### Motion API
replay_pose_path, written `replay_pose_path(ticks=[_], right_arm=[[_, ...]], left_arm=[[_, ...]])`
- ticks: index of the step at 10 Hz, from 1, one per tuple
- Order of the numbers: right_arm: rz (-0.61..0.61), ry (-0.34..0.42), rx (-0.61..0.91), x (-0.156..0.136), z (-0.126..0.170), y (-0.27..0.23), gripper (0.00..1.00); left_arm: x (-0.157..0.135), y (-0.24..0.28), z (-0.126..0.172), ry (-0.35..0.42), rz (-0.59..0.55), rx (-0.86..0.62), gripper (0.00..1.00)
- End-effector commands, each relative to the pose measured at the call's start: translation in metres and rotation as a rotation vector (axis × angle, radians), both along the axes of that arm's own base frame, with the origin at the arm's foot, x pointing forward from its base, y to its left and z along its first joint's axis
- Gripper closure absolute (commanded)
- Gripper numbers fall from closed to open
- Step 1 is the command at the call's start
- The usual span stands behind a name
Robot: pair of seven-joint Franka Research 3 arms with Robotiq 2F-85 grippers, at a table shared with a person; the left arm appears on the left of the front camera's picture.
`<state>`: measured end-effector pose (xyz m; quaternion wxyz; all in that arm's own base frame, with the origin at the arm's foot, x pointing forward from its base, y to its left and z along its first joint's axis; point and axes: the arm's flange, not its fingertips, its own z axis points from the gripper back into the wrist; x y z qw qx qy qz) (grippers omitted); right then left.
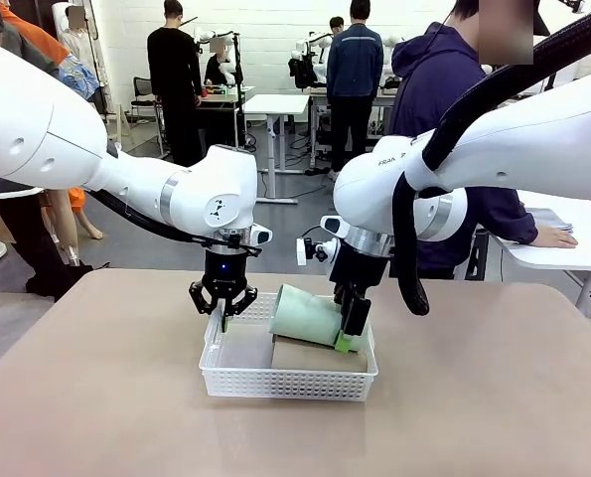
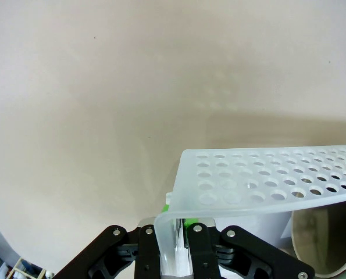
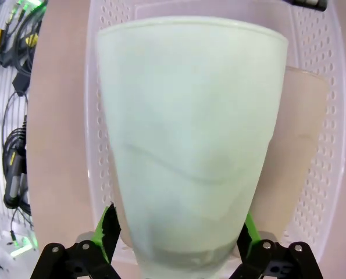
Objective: Clean and organize the cups into the basket.
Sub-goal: Pick up the Reusable plastic cup from the right side of the table and stack it inside the Organizing basket in the center of the table.
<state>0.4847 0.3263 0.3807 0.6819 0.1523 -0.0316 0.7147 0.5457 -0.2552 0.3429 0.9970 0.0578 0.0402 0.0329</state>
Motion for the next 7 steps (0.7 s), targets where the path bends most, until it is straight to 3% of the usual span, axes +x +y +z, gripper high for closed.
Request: replay_pose_path(ticks=[1,4,7], right_arm=[[-0.03,-0.05,0.084,-0.006,0.036,-0.028,0.0],[-0.118,-0.138,0.315,-0.026,0.088,-0.12,0.0],[-0.12,-0.202,0.621,-0.083,0.11,-0.231,0.0]], left_arm=[[0.0,0.0,-0.001,0.0,-0.001,0.01,1.0],[0.0,0.0,-0.001,0.0,-0.001,0.01,1.0],[0.0,0.0,-0.001,0.0,-0.001,0.01,1.0]])
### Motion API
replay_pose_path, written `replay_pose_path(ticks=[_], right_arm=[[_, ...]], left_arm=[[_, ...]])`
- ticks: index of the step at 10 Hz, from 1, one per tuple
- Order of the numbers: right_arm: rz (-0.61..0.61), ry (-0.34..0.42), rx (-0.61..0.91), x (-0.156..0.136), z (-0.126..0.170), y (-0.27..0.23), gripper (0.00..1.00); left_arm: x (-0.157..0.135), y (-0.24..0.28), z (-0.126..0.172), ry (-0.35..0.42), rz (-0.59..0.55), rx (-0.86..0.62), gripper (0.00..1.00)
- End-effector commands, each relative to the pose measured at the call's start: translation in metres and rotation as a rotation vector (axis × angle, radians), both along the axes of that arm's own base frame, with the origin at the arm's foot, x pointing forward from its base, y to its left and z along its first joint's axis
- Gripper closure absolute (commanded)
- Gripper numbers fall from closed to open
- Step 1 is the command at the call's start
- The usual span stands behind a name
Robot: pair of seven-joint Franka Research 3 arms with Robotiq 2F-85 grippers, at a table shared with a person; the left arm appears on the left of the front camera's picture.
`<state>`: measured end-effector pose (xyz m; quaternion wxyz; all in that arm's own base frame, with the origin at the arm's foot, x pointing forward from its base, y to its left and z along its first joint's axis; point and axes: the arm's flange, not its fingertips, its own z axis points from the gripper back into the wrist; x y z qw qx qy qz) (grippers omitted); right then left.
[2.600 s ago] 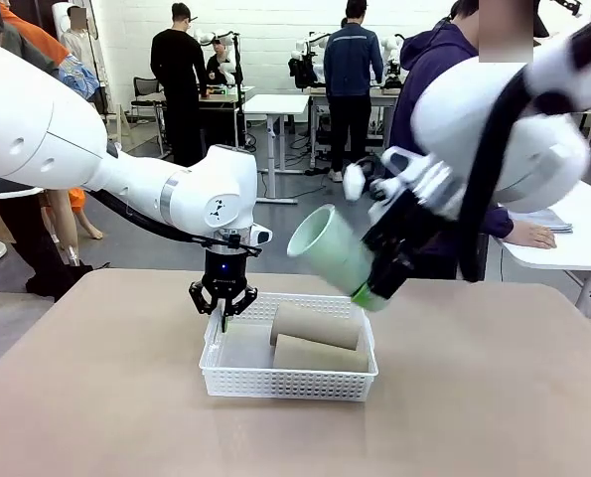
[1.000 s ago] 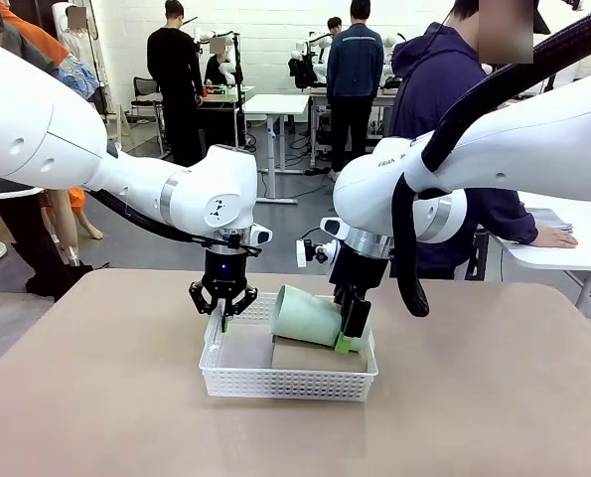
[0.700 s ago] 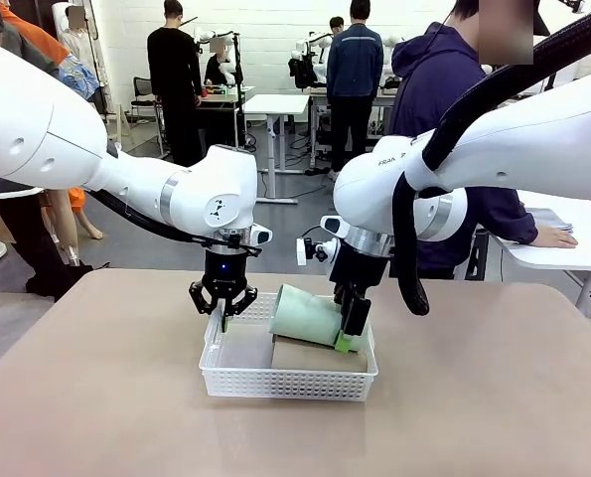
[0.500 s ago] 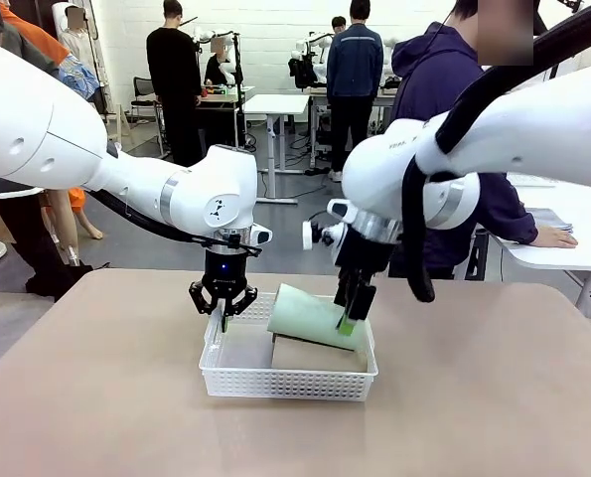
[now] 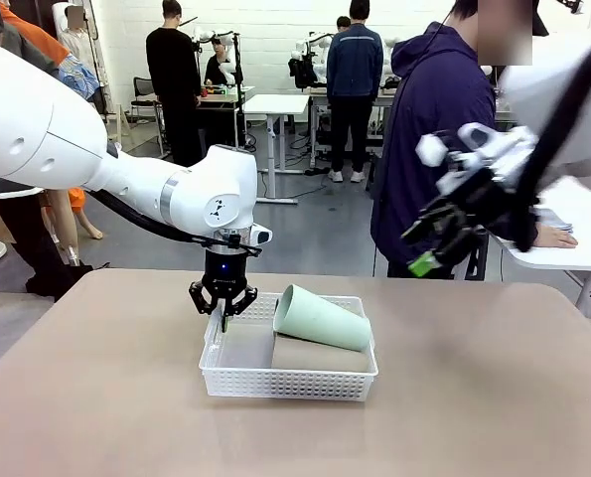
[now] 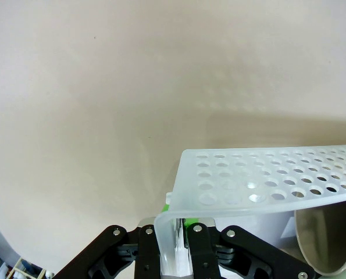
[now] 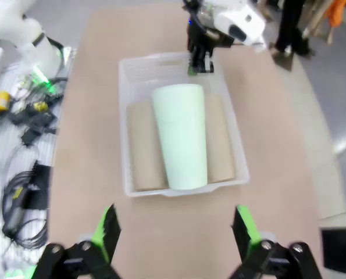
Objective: Clean and organize the cups into the basket.
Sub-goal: Pick up the Reusable plastic cup from the right side of the table and stack it inside the Organizing basket in the center of the table.
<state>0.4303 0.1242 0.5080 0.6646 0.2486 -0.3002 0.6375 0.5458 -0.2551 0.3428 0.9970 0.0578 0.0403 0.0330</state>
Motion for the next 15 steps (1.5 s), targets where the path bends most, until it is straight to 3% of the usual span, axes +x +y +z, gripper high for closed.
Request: replay_pose_path(ticks=[1,3,5,7,9,11,12,15], right_arm=[[0.032,-0.039,0.179,-0.046,-0.021,-0.068,0.0],[-0.011,-0.087,0.363,-0.078,-0.035,-0.144,0.0],[-0.101,-0.09,0.46,-0.086,-0.062,-0.194,0.0],[-0.186,0.007,0.521,-0.068,-0.105,-0.225,0.0],[-0.227,0.059,0.544,-0.05,-0.13,-0.24,0.0],[-0.19,0.068,0.555,-0.041,-0.13,-0.235,0.0],[-0.239,0.085,0.526,-0.059,-0.142,-0.239,0.0],[-0.239,0.085,0.526,-0.059,-0.142,-0.239,0.0]], left_arm=[[0.0,0.0,-0.001,0.0,-0.001,0.01,1.0],[0.0,0.0,-0.001,0.0,-0.001,0.01,1.0],[0.0,0.0,-0.001,0.0,-0.001,0.01,1.0],[0.0,0.0,-0.001,0.0,-0.001,0.01,1.0],[0.0,0.0,-0.001,0.0,-0.001,0.01,1.0],[0.0,0.0,-0.001,0.0,-0.001,0.01,1.0],[0.0,0.0,-0.001,0.0,-0.001,0.01,1.0],[0.0,0.0,-0.001,0.0,-0.001,0.01,1.0]])
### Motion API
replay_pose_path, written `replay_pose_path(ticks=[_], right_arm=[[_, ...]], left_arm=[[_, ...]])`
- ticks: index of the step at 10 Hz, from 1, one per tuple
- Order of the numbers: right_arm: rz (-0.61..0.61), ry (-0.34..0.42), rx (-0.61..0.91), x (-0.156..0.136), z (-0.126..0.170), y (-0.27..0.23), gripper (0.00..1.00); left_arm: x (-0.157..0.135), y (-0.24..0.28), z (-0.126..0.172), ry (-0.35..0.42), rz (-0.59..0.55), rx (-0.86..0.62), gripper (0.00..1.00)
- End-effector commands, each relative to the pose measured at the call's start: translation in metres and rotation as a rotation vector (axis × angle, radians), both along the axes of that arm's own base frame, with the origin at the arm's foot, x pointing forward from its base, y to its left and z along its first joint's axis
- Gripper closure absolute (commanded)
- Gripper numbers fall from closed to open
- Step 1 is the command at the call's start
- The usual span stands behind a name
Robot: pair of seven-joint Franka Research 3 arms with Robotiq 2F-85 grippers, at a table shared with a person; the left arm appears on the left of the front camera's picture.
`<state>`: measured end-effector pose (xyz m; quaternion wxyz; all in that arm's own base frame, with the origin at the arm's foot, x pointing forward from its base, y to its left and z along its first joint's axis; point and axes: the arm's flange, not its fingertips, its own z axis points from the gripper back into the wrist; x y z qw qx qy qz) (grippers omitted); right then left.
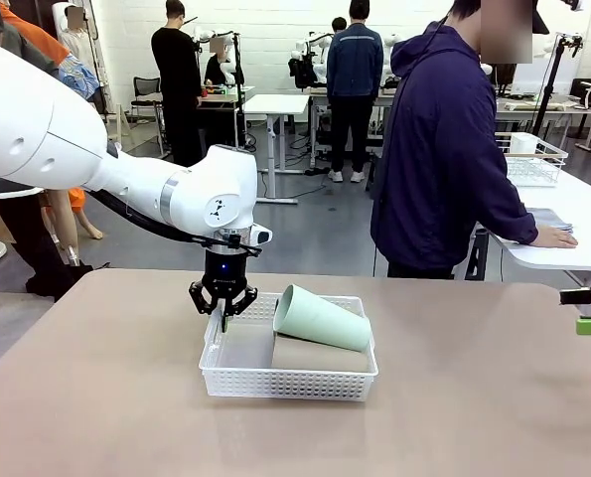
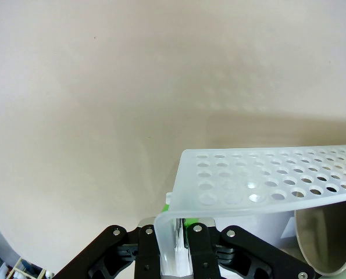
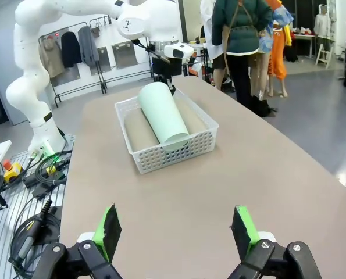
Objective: Clean and organize the cups into the basket.
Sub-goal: Pick up the Reusable plastic cup from the right side of the table and stack it inside the Organizing basket in the center of the table, then move the Organizing basket back to the left side of the table.
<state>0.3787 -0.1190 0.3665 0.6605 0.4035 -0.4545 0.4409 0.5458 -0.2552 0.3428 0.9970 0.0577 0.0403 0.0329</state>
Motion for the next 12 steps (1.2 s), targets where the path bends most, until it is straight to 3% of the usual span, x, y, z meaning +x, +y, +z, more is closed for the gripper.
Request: replay_pose_path(ticks=[1,12], right_arm=[[0.003,-0.005,-0.005,-0.0075,-0.0002,0.0038,0.0],[0.003,-0.005,-0.005,-0.0075,-0.0002,0.0038,0.0]], left_arm=[[-0.0004,0.0001,-0.0012,0.0,-0.001,0.01,1.0],[-0.0004,0.0001,-0.0012,0.0,-0.001,0.01,1.0]])
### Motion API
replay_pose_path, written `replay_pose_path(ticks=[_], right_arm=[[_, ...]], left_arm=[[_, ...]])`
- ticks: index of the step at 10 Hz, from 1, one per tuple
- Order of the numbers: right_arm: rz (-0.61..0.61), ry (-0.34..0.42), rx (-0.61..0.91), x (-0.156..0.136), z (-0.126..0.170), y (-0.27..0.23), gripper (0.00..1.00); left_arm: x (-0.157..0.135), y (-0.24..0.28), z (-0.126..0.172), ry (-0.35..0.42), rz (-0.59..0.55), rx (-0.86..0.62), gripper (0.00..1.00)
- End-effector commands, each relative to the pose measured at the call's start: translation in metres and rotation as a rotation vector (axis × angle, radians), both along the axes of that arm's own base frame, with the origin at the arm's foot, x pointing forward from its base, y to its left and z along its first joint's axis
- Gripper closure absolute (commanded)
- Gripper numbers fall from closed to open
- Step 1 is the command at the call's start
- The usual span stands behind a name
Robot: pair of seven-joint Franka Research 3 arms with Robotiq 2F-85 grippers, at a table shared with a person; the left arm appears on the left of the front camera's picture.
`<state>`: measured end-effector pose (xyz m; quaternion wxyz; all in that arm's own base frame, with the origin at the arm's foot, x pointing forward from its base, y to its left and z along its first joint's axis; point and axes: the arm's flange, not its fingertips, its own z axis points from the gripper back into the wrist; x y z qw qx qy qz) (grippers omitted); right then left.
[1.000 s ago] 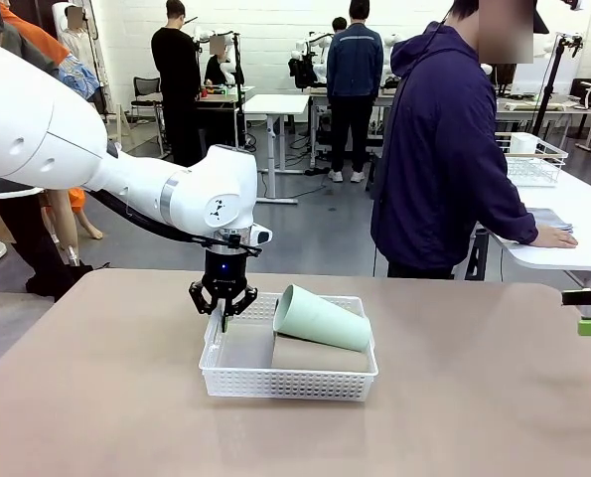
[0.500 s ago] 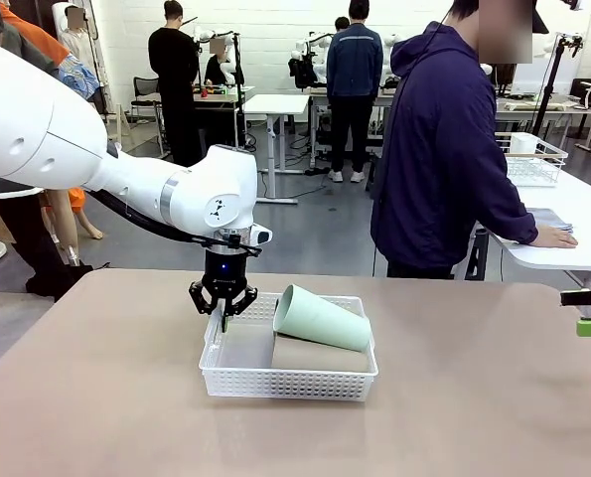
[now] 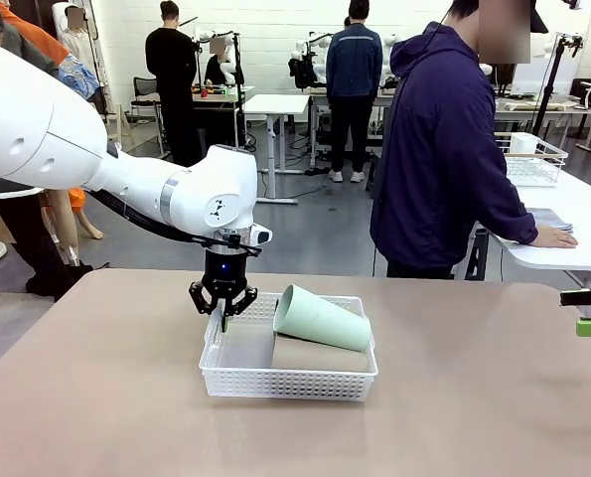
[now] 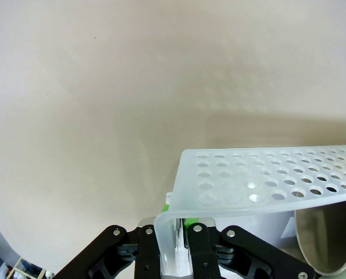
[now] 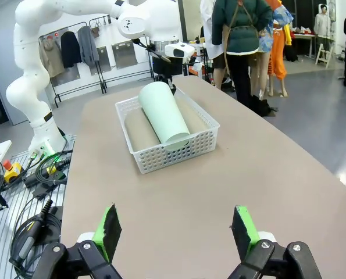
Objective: Clean and organize the cups into the basket.
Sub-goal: Move the Organizing basket back to the left side of the table.
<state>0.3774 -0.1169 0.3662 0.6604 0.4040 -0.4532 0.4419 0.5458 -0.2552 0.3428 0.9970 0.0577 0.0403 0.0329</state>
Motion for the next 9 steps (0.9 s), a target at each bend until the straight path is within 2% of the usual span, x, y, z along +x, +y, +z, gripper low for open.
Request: replay_pose_path(ticks=[1,5,7,9], right_arm=[[0.001,-0.006,-0.004,-0.006,0.0,0.002,0.0],[0.0,0.0,0.0,0.0,0.0,0.0,0.0],[-0.003,0.554,0.328,0.059,-0.004,-0.044,0.0],[-0.059,0.922,0.403,0.066,0.009,-0.05,0.0]], left_arm=[[0.0,0.0,-0.001,0.0,-0.001,0.01,1.0],[0.0,0.0,-0.001,0.0,-0.001,0.01,1.0],[0.0,0.0,-0.001,0.0,-0.001,0.01,1.0],[0.0,0.0,-0.001,0.0,-0.001,0.01,1.0]])
